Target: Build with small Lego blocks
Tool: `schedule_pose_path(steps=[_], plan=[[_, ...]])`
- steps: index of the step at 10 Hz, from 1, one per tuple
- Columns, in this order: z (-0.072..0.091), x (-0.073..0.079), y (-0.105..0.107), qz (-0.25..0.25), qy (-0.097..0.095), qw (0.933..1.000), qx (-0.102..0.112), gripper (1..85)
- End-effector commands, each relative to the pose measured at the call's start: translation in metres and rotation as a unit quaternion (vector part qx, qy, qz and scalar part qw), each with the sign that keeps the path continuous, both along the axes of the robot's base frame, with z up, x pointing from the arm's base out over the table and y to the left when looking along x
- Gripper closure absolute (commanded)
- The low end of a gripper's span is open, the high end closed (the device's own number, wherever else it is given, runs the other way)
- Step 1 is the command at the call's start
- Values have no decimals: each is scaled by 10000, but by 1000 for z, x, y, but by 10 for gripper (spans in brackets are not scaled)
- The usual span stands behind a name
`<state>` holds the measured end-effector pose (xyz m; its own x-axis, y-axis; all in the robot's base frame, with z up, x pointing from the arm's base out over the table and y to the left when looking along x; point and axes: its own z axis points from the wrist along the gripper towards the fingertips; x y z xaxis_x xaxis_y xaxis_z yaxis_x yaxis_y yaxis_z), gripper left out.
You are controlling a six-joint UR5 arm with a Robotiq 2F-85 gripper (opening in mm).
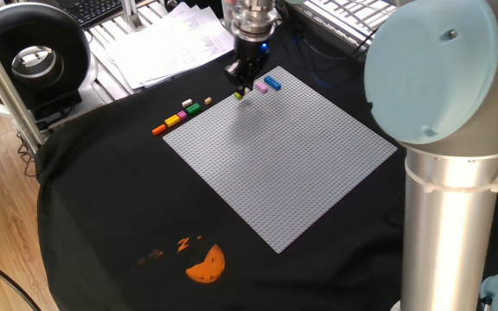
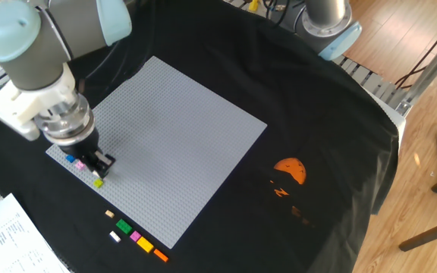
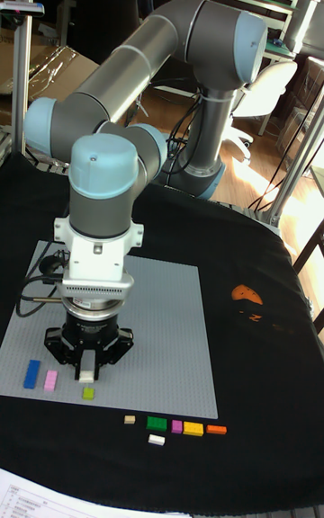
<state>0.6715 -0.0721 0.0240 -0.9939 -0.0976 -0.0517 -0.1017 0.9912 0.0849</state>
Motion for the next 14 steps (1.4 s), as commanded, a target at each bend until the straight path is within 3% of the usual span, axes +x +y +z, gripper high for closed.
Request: schedule_pose_path(steps=[1,3,8,10,14], plan=[[-4,-12,-15,121,-42,9999,17,697],[-10,-16,-23,98,-54,9999,-97,697],[-12,-10,-15,-251,-189,9995,-23,690],[-13,-11,-11,-342,-157,9993,51,690],[-18,-9,-14,-335,-182,9993,-2,690]])
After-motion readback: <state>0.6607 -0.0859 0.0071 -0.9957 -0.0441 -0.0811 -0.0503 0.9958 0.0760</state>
